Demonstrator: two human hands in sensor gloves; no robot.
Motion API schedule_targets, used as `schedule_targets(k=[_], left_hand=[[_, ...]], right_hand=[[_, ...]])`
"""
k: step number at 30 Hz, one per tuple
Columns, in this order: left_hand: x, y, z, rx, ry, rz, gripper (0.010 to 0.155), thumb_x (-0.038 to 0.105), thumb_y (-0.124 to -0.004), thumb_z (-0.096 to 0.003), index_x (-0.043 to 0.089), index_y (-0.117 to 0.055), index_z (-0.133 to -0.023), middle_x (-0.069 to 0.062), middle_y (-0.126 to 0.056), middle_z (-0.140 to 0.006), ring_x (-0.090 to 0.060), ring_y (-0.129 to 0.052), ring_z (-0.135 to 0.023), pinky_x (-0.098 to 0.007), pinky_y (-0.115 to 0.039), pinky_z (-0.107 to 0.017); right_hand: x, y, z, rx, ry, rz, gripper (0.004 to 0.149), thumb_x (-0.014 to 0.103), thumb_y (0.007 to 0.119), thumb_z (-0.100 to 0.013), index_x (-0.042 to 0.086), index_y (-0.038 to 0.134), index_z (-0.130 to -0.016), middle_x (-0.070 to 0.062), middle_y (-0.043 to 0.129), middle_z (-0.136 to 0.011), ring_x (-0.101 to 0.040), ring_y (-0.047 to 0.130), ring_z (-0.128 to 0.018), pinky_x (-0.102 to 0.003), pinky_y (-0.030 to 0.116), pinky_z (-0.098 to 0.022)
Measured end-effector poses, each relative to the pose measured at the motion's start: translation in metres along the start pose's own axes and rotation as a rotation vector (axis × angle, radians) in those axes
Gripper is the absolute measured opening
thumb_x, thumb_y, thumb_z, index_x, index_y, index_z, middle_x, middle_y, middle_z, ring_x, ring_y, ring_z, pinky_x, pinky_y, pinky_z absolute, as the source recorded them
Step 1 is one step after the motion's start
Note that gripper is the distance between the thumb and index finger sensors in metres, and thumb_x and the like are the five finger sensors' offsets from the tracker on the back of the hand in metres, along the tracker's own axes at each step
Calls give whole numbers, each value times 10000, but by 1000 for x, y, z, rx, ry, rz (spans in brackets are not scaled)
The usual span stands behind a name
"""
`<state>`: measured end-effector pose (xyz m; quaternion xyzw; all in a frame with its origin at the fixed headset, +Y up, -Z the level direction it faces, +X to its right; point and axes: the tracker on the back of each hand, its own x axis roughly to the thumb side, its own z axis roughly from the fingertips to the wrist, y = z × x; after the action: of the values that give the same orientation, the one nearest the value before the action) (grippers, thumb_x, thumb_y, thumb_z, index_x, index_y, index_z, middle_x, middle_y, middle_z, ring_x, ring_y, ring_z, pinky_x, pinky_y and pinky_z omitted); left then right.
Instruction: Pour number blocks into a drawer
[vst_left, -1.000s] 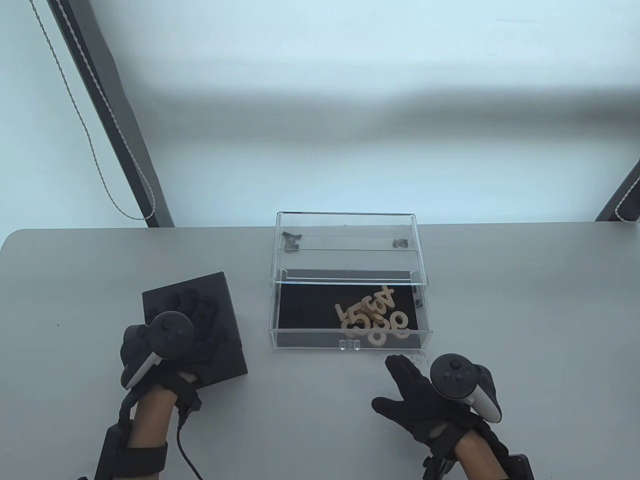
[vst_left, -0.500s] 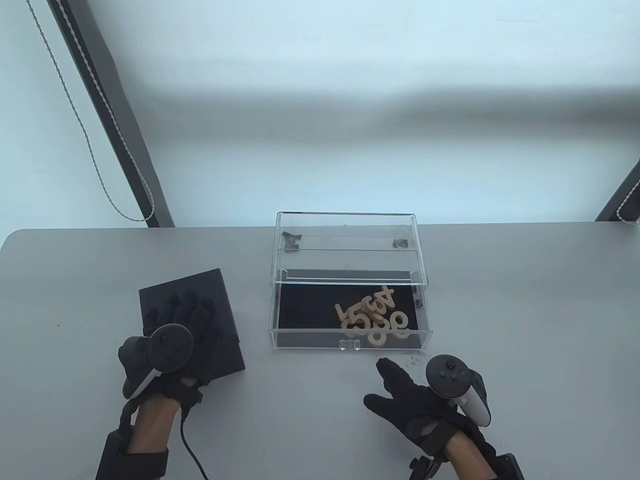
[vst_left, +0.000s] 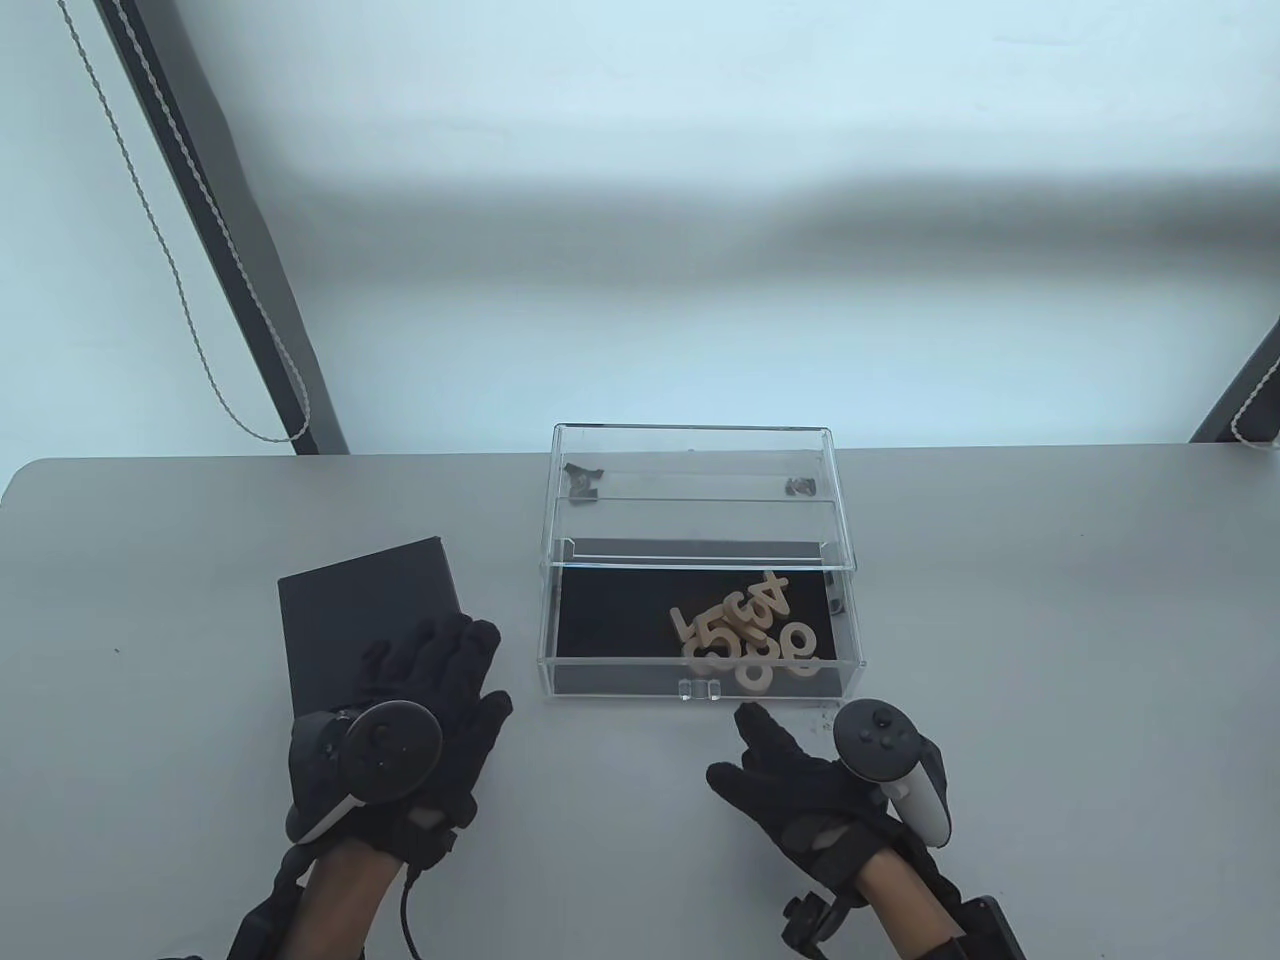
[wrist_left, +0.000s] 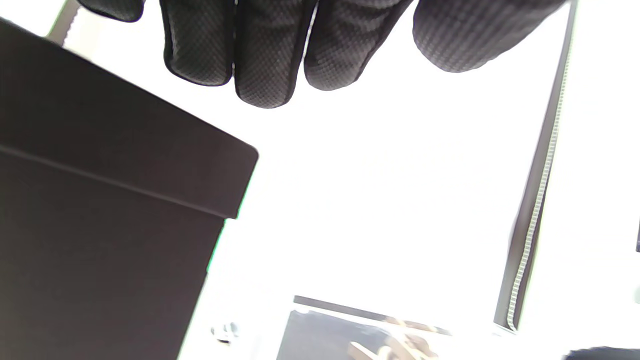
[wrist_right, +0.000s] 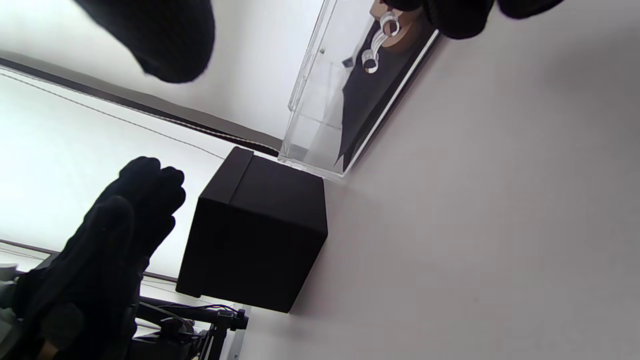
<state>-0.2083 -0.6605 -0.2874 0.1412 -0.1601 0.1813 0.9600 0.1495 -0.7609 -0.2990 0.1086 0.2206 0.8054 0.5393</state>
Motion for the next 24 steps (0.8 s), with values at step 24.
schedule_targets(k=[24], left_hand=[[39,-67,12,-309,-99,50,718,600,-608,-486,264,-464,-1105,-129,-591,-1192,-431,-523,-1081,-689,-346,-770]], right_hand=[[-7,38,-60,-12,38,-230,955,627,649,-520,36,94,-1024,-393,114,-1024,-597,426,-955,-645,507,-686]])
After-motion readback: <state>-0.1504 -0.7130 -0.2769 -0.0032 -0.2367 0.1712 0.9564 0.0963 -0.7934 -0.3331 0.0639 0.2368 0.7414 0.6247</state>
